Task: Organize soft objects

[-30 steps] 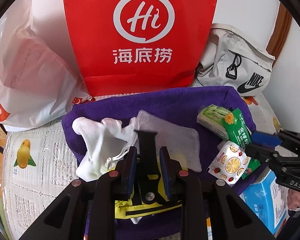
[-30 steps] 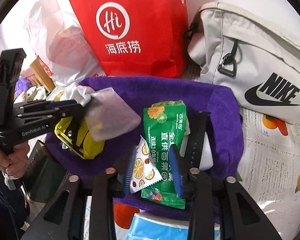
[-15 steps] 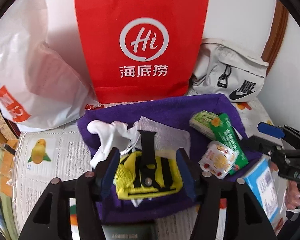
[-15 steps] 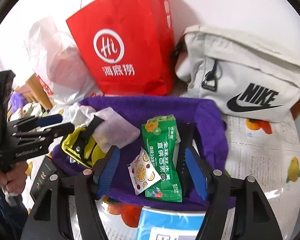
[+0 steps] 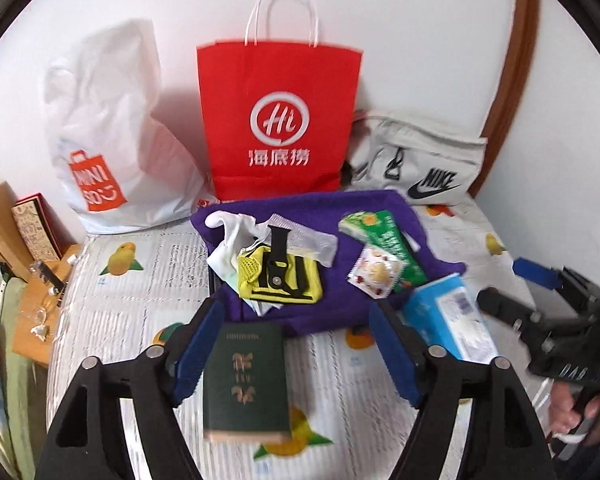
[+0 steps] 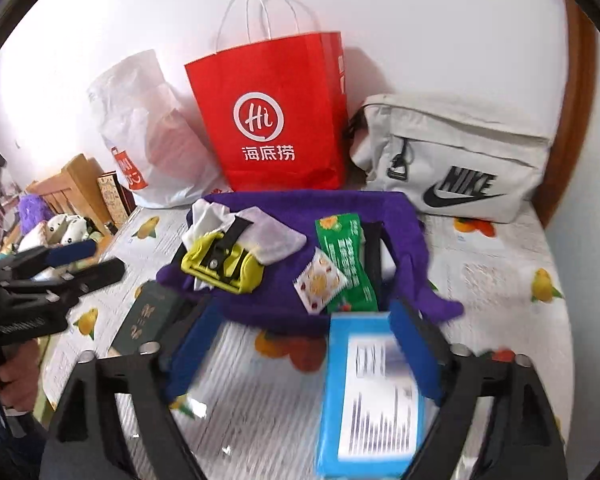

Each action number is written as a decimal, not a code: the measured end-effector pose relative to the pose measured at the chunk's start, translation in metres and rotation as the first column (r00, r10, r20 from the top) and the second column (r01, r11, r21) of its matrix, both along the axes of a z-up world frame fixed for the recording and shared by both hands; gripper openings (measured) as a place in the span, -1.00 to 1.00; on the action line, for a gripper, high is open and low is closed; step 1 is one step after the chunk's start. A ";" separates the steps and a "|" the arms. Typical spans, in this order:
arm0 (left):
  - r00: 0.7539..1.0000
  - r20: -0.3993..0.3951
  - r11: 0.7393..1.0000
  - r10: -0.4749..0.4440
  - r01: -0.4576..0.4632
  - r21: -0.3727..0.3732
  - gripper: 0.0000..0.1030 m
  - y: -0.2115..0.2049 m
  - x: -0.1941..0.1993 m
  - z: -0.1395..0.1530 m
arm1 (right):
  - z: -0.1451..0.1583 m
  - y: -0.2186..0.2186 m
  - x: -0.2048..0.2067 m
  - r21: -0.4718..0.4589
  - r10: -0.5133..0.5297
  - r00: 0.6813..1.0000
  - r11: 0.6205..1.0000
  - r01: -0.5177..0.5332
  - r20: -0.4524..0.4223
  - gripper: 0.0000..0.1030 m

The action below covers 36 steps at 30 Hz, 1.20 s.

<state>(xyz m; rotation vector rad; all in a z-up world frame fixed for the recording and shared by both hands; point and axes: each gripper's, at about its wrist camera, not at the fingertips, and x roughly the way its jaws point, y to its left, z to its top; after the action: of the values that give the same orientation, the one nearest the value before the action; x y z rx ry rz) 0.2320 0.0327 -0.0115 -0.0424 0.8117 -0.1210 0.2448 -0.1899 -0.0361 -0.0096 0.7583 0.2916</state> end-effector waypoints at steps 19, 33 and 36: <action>0.991 0.127 0.999 0.034 -0.035 0.003 0.78 -0.026 -0.166 0.021 | 0.013 -0.019 -0.172 -0.033 -0.153 0.983 0.987 0.157 0.101 0.96; 0.990 0.134 0.998 0.055 -0.057 0.011 0.78 -0.031 -0.200 0.012 | 0.007 -0.030 -0.207 -0.011 -0.167 0.978 0.985 0.170 0.123 0.96; 0.990 0.130 0.998 0.059 -0.061 0.009 0.78 -0.031 -0.200 0.010 | 0.006 -0.031 -0.208 -0.012 -0.171 0.978 0.985 0.174 0.123 0.96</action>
<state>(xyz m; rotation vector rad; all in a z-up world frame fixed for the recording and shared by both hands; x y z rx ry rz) 0.0316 0.0015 -0.0015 -0.0465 0.6811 -0.0610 0.0366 -0.2214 -0.0302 0.0169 0.6372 0.1155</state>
